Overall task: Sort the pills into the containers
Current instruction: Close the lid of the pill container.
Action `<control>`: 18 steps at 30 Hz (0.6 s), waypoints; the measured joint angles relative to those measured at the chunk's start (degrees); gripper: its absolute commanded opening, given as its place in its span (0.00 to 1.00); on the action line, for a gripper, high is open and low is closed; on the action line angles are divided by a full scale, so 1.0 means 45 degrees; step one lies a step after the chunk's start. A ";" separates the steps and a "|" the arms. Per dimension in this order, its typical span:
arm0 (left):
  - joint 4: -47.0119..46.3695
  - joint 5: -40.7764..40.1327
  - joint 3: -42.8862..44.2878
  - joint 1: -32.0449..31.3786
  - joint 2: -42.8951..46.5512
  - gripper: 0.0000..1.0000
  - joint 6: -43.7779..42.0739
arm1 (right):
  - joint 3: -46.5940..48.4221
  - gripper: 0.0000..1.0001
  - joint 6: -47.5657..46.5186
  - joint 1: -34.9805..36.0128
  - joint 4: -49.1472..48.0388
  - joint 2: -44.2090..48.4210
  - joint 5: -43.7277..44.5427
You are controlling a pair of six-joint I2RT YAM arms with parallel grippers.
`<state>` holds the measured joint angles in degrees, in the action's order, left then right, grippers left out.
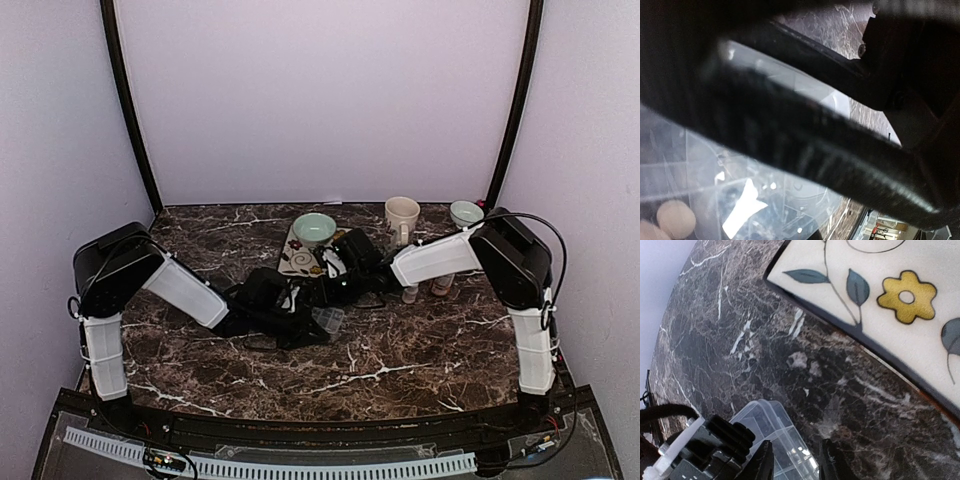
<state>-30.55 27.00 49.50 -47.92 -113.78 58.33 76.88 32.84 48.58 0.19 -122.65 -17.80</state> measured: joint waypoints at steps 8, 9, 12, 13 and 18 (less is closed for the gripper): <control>0.0695 0.0015 -0.1637 -0.0418 0.1583 0.00 -0.0811 | -0.0534 0.35 -0.0539 0.1418 0.1020 0.0821 0.1418; 0.0942 0.0000 -0.1768 -0.0466 0.1792 0.00 -0.0952 | -0.0583 0.35 -0.0534 0.1569 0.1103 0.0899 0.1554; 0.1661 -0.0049 -0.1943 -0.0500 0.2244 0.00 -0.1365 | -0.0797 0.35 -0.0481 0.1880 0.1243 0.1132 0.1928; 0.1885 -0.0102 -0.1948 -0.0500 0.2356 0.00 -0.1481 | -0.0865 0.35 -0.0447 0.1933 0.1268 0.1195 0.2016; 0.2900 -0.0495 -0.2050 -0.0495 0.2924 0.00 -0.1923 | -0.1156 0.37 -0.0189 0.2127 0.1564 0.1549 0.2283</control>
<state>-17.50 24.77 40.27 -50.15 -100.62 49.67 71.68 31.99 58.15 7.22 -115.68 -7.53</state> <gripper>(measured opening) 0.022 0.361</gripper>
